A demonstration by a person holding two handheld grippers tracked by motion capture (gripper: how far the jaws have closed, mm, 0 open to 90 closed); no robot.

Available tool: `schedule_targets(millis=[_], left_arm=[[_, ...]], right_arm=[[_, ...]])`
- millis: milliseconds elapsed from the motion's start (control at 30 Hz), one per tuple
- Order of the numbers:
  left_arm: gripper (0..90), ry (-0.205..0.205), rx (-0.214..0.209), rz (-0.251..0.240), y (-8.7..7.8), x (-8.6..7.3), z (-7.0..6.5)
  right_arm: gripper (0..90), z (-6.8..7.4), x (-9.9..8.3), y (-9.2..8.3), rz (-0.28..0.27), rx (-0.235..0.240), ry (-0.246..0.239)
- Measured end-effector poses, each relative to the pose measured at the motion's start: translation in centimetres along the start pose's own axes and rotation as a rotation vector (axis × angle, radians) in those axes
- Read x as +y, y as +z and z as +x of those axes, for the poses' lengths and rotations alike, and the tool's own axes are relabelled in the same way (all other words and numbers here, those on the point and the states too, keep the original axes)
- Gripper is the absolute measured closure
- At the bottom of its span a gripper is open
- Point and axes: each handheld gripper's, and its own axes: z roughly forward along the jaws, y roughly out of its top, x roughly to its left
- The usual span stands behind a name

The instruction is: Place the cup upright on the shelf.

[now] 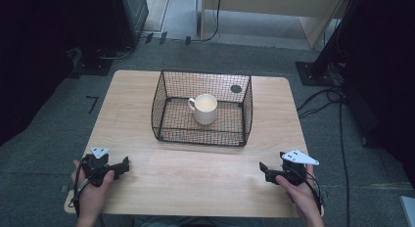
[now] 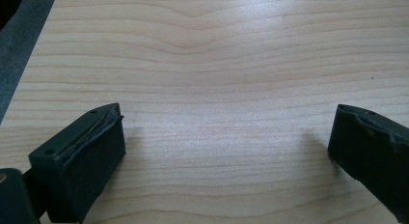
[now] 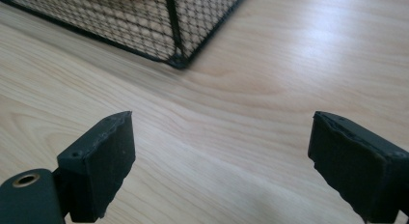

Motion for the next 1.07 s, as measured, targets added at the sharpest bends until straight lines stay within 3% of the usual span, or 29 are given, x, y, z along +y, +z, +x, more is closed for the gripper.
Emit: schedule_targets(millis=[300,567,767,1067], left_arm=[[0.0,0.000,0.000,0.000,0.0,0.0,0.0],[0.0,-0.001,0.000,-0.001,0.0,0.0,0.0],[0.0,-0.001,0.001,-0.001,0.0,0.0,0.0],[0.0,-0.003,0.001,-0.001,0.1,0.1,-0.1]], right_arm=[[9.0,-1.4,-2.3,0.8,0.055,-0.108,0.002],[9.0,-1.8,-3.8,1.4,0.091,-0.172,0.001],[8.7,-2.3,-4.0,1.4,0.095,-0.146,0.063],[6.2,-2.3,-3.9,1.6,0.102,-0.142,0.064]])
